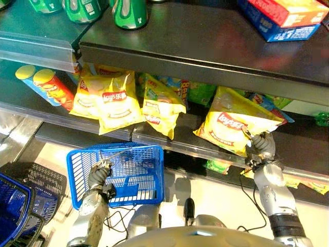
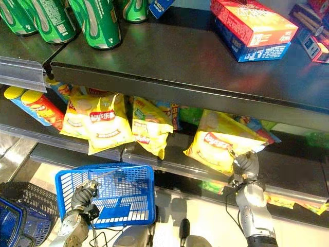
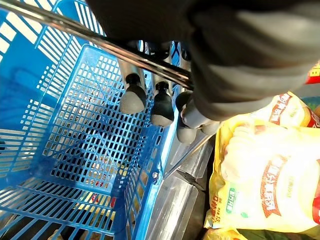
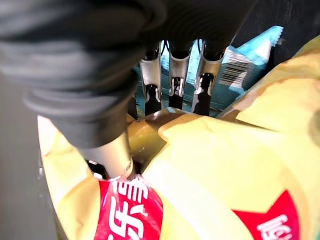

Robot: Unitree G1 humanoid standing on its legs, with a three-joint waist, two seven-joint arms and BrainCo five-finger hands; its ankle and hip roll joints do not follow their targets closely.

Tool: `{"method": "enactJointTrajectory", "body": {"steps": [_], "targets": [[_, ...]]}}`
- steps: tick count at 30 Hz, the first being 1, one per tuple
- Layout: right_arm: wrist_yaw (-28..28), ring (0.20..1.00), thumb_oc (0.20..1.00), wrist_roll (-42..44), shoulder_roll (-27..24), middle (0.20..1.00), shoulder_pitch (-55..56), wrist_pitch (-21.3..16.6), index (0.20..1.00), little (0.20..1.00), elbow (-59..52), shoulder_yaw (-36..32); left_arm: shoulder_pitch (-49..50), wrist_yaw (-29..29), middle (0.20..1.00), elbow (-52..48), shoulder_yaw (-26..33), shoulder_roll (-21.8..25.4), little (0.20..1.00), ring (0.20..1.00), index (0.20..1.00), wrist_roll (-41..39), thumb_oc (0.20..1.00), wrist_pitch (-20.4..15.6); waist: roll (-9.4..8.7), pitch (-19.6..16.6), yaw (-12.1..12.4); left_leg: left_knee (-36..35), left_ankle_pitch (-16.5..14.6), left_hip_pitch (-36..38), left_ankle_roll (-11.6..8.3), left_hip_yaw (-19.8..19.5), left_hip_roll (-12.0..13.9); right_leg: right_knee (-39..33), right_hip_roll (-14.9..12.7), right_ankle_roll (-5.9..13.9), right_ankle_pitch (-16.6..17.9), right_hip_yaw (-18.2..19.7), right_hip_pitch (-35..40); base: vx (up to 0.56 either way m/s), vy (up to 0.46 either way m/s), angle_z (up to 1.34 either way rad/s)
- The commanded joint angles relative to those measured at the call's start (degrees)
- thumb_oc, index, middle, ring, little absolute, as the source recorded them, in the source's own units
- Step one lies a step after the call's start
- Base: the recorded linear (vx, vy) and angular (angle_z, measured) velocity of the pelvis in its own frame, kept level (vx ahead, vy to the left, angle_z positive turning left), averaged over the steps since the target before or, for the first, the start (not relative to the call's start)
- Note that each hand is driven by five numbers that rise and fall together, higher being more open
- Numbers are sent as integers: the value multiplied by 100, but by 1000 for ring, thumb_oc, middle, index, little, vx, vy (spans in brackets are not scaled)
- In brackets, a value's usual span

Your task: Pick up the snacks into the basket

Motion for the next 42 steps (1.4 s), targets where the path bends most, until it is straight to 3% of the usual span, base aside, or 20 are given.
{"method": "enactJointTrajectory", "body": {"steps": [1,3,5,7,8,9,11,14,22,32,42], "targets": [[310,200,200,-144,-193,200,57,-168,200,200,-290,103,-852,-275,200,-612,288,-11,200,200,200,-34,200,-681,-256,-587,-117,215,-974,533,-83,-141,58,81,-658,762,-75,28,-54,-78,-22,-5],[449,200,200,19,-153,200,71,-137,200,200,-101,306,-1027,-261,200,-631,179,49,200,200,200,-73,200,-688,-267,-476,-163,269,-951,431,-86,-146,56,158,-649,756,-76,48,-177,-105,-18,-5],[670,200,200,-309,-297,200,-66,-25,200,200,372,881,-1465,-278,200,-664,-95,167,200,200,200,-235,200,-755,-285,-110,-190,413,-886,81,-85,-128,32,344,-656,753,-25,72,-570,-231,-19,-8],[688,200,200,-468,-396,200,-229,0,200,200,529,1040,-1673,-271,200,-649,-184,241,200,200,200,-232,200,-767,-296,10,-184,503,-875,-84,-86,-100,29,433,-656,748,-3,104,-759,-195,-18,-12],[695,200,200,-637,-454,200,-328,17,200,200,675,1157,-1807,-259,200,-630,-247,260,200,200,200,-252,200,-788,-305,94,-173,567,-859,-199,-88,-84,20,474,-652,739,24,95,-860,-293,-35,-12],[591,200,200,-1454,-714,200,-933,49,200,200,1320,1719,-2330,-292,200,-675,-616,339,200,200,200,-312,200,-877,-307,405,-126,814,-835,-549,-99,-97,-37,627,-647,720,92,63,-1162,-210,-28,-11],[562,200,200,-1543,-713,200,-1067,64,200,200,1424,1774,-2459,-284,200,-661,-684,317,200,200,200,-326,200,-897,-302,467,-125,889,-836,-637,-102,-117,-51,640,-646,709,105,33,-1209,-126,-26,-21],[555,200,200,-2326,-896,200,-2046,17,200,200,2244,2626,-3141,-248,200,-645,-1189,271,200,200,200,-293,200,-996,-219,872,-43,1127,-775,-1057,-140,-196,-95,797,-629,676,159,-50,-1543,-108,-24,-6],[719,200,200,-2905,-911,200,-3107,-55,200,200,2565,3612,-3967,-92,200,-711,-1742,158,200,200,200,-328,200,-1118,-146,1440,27,1380,-680,-1697,-169,-231,-107,1100,-615,674,183,-139,-2164,-94,-4,4],[523,200,200,-3501,-678,200,-3762,-75,200,200,3017,4202,-4556,120,200,-799,-2160,-157,200,200,200,-333,200,-1211,-86,1506,72,1433,-592,-2279,-184,-295,-170,1186,-625,679,221,-223,-2734,-44,4,8],[523,200,200,-4034,-1148,200,-3141,-28,200,200,2465,3900,-4714,264,200,-685,-1994,-68,200,200,200,-258,200,-1143,-286,1505,-21,1264,-735,-1694,-122,-211,-175,1030,-682,760,241,-122,-2215,1,25,3]]}}
